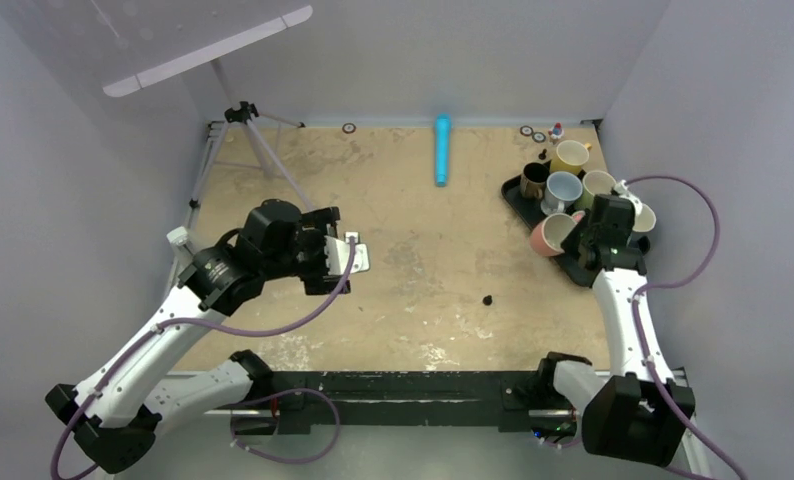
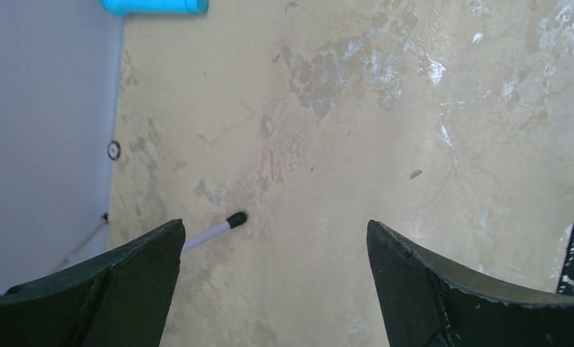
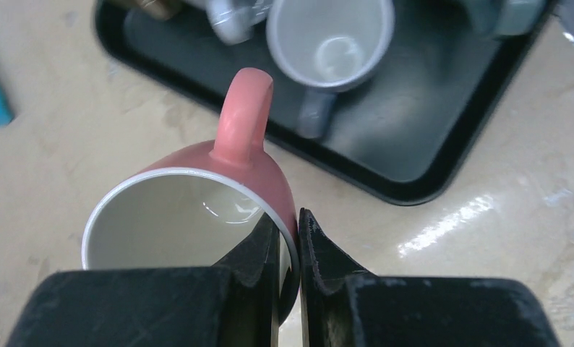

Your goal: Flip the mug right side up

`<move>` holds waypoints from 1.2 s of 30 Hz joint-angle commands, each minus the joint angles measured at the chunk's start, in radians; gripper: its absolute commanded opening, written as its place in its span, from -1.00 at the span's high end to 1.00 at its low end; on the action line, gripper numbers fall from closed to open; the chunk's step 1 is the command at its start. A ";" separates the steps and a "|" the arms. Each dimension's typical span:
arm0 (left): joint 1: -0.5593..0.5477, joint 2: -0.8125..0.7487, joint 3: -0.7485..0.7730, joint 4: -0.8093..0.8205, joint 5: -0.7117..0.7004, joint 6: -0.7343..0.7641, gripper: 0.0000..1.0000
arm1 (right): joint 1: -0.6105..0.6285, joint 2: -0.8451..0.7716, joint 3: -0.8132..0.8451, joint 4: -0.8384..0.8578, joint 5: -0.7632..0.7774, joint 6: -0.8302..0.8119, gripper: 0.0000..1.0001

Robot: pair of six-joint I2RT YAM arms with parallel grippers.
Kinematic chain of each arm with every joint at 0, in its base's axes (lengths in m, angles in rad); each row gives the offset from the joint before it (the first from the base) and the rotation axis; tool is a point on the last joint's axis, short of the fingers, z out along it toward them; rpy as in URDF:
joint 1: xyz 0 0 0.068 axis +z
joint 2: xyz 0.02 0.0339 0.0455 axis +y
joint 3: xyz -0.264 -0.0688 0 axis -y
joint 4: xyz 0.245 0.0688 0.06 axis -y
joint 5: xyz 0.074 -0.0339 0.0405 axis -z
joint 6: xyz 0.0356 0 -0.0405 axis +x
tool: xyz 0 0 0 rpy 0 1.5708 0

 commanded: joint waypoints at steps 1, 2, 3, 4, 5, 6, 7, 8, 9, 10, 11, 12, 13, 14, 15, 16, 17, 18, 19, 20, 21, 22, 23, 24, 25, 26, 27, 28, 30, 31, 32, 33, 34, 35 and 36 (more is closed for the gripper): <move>0.006 0.000 -0.007 0.040 -0.097 -0.317 -0.99 | -0.114 -0.061 -0.039 0.181 0.065 0.055 1.00; 0.009 -0.012 -0.012 0.045 -0.112 -0.343 -1.00 | -0.123 -0.070 -0.044 0.187 0.102 0.059 1.00; 0.012 -0.022 -0.015 0.044 -0.120 -0.360 -1.00 | -0.133 -0.076 -0.046 0.188 0.140 0.060 1.00; 0.014 -0.033 -0.017 0.036 -0.120 -0.367 -1.00 | -0.146 -0.077 -0.044 0.188 0.167 0.058 1.00; 0.014 -0.043 -0.018 0.027 -0.120 -0.369 -1.00 | -0.159 -0.078 -0.042 0.184 0.188 0.060 1.00; 0.014 -0.051 -0.019 0.022 -0.122 -0.375 -1.00 | -0.170 -0.078 -0.043 0.179 0.203 0.065 1.00; 0.014 -0.061 -0.020 0.021 -0.126 -0.378 -1.00 | -0.179 -0.076 -0.046 0.178 0.211 0.070 1.00; 0.017 -0.067 -0.022 0.022 -0.129 -0.379 -1.00 | -0.186 -0.075 -0.051 0.177 0.213 0.076 1.00; 0.018 -0.073 -0.023 0.023 -0.131 -0.379 -1.00 | -0.191 -0.071 -0.057 0.178 0.208 0.081 1.00; 0.018 -0.078 -0.025 0.026 -0.133 -0.378 -1.00 | -0.195 -0.065 -0.060 0.177 0.204 0.081 1.00; 0.019 -0.082 -0.028 0.031 -0.135 -0.375 -1.00 | -0.198 -0.051 -0.062 0.169 0.206 0.082 1.00; 0.020 -0.088 -0.031 0.035 -0.137 -0.369 -1.00 | -0.202 -0.041 -0.061 0.160 0.211 0.083 1.00; 0.020 -0.093 -0.034 0.038 -0.138 -0.365 -1.00 | -0.209 -0.035 -0.063 0.154 0.214 0.083 1.00; 0.020 -0.096 -0.037 0.042 -0.137 -0.360 -1.00 | -0.219 -0.032 -0.065 0.148 0.220 0.084 1.00; 0.020 -0.099 -0.040 0.045 -0.139 -0.357 -1.00 | -0.231 -0.030 -0.069 0.153 0.223 0.082 1.00; 0.020 -0.105 -0.043 0.048 -0.141 -0.354 -1.00 | -0.251 -0.028 -0.075 0.167 0.217 0.075 1.00; 0.020 -0.110 -0.045 0.050 -0.141 -0.351 -1.00 | -0.271 -0.020 -0.074 0.180 0.210 0.068 1.00; 0.019 -0.113 -0.048 0.051 -0.141 -0.348 -1.00 | -0.290 -0.008 -0.069 0.186 0.205 0.068 1.00; 0.020 -0.117 -0.051 0.053 -0.141 -0.344 -1.00 | -0.307 0.008 -0.059 0.189 0.196 0.070 1.00; 0.020 -0.119 -0.053 0.054 -0.143 -0.342 -1.00 | -0.322 0.026 -0.053 0.190 0.186 0.079 1.00; 0.020 -0.121 -0.054 0.054 -0.146 -0.341 -1.00 | -0.332 0.040 -0.050 0.190 0.176 0.087 1.00; 0.020 -0.122 -0.055 0.055 -0.148 -0.341 -1.00 | -0.335 0.049 -0.045 0.190 0.170 0.092 1.00; 0.019 -0.126 -0.057 0.057 -0.150 -0.340 -1.00 | -0.336 0.054 -0.046 0.189 0.165 0.094 1.00; 0.020 -0.128 -0.061 0.061 -0.149 -0.337 -1.00 | -0.336 0.056 -0.049 0.190 0.164 0.093 1.00; 0.020 -0.131 -0.066 0.066 -0.151 -0.332 -1.00 | -0.337 0.055 -0.051 0.192 0.169 0.087 1.00; 0.020 -0.134 -0.071 0.071 -0.154 -0.330 -1.00 | -0.337 0.053 -0.053 0.198 0.179 0.081 1.00; 0.020 -0.134 -0.074 0.074 -0.157 -0.327 -1.00 | -0.340 0.054 -0.055 0.202 0.186 0.075 1.00; 0.020 -0.135 -0.078 0.076 -0.159 -0.326 -1.00 | -0.347 0.057 -0.054 0.204 0.187 0.074 1.00; 0.020 -0.132 -0.083 0.082 -0.159 -0.324 -1.00 | -0.360 0.076 -0.054 0.209 0.171 0.081 1.00; 0.020 -0.132 -0.084 0.088 -0.159 -0.323 -1.00 | -0.361 0.089 -0.049 0.207 0.160 0.083 1.00; 0.020 -0.132 -0.087 0.091 -0.159 -0.321 -1.00 | -0.362 0.106 -0.038 0.197 0.147 0.079 1.00; 0.020 -0.133 -0.090 0.094 -0.160 -0.319 -1.00 | -0.362 0.112 -0.024 0.182 0.139 0.073 1.00; 0.020 -0.132 -0.091 0.093 -0.161 -0.315 -1.00 | -0.363 0.113 -0.011 0.173 0.148 0.061 1.00; 0.020 -0.131 -0.094 0.095 -0.161 -0.311 -1.00 | -0.362 0.108 -0.001 0.168 0.157 0.048 1.00; 0.020 -0.131 -0.099 0.097 -0.161 -0.309 -1.00 | -0.362 0.096 0.009 0.166 0.159 0.036 1.00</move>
